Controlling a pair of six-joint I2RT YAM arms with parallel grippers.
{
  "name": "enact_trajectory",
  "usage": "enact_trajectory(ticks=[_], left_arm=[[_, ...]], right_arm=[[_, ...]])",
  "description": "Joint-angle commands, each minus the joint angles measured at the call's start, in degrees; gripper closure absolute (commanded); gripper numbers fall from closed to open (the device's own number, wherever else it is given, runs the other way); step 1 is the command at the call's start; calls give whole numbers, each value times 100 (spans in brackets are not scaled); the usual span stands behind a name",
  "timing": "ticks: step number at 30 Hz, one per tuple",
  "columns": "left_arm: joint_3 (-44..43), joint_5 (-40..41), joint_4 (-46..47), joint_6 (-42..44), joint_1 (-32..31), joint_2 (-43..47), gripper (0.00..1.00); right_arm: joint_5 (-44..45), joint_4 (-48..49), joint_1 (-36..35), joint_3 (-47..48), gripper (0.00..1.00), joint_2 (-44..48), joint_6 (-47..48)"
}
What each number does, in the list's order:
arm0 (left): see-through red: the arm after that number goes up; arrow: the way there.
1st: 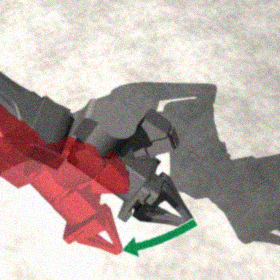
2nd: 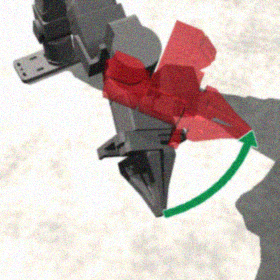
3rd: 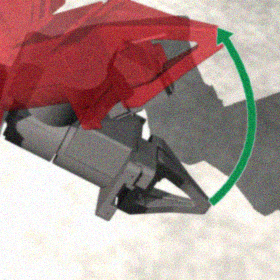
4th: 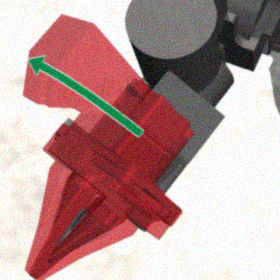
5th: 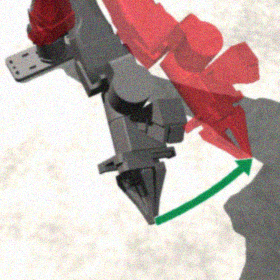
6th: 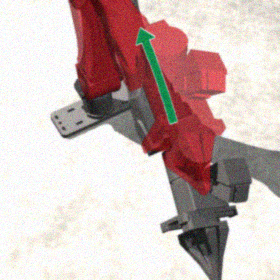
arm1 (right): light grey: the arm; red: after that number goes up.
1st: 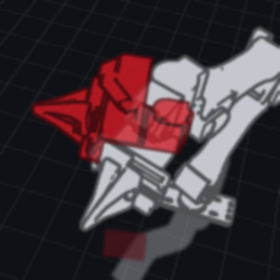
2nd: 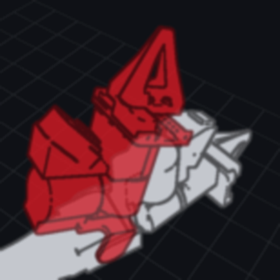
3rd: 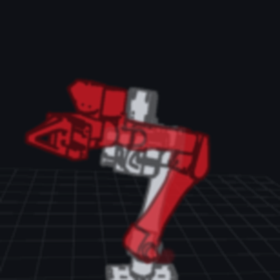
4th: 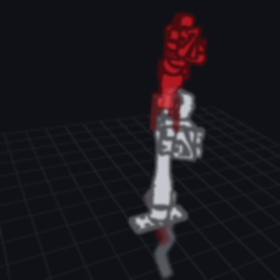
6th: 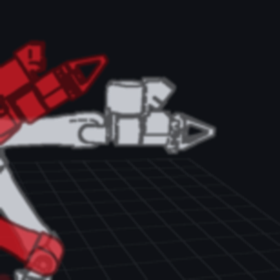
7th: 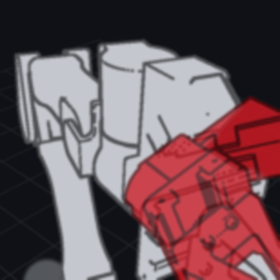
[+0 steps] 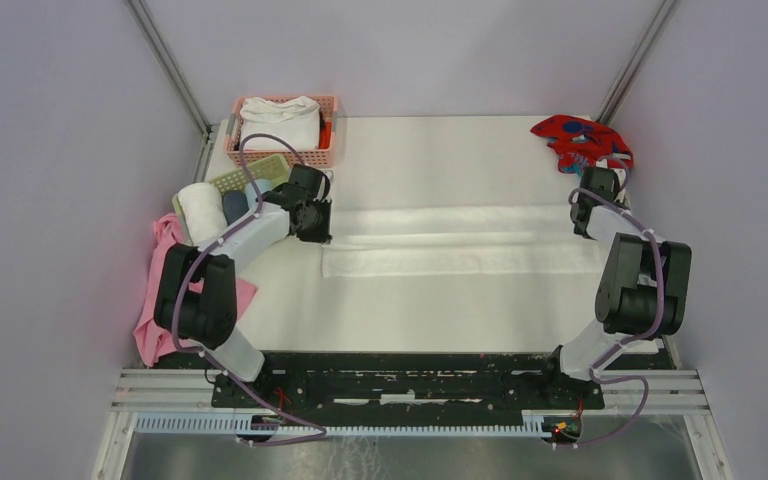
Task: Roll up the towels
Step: Fold the towel at the center of the board.
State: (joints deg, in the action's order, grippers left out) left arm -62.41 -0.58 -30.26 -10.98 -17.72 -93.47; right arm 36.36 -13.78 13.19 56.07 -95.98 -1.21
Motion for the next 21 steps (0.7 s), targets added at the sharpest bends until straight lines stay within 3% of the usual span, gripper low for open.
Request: enact_trajectory(ticks=[1,10,18,21], left_arm=[[-92,821,-264,-53,154,478,97],[145,627,-407,-169,152,930,97],[746,361,-320,-510,88,316,97],[760,429,-371,-566,26,212,92]], right_arm=[[672,450,204,79,100,579,-101],[815,492,202,-261,100,1012,-371],[858,415,199,-529,97,661,-550],[755,308,195,-516,86,778,-616]])
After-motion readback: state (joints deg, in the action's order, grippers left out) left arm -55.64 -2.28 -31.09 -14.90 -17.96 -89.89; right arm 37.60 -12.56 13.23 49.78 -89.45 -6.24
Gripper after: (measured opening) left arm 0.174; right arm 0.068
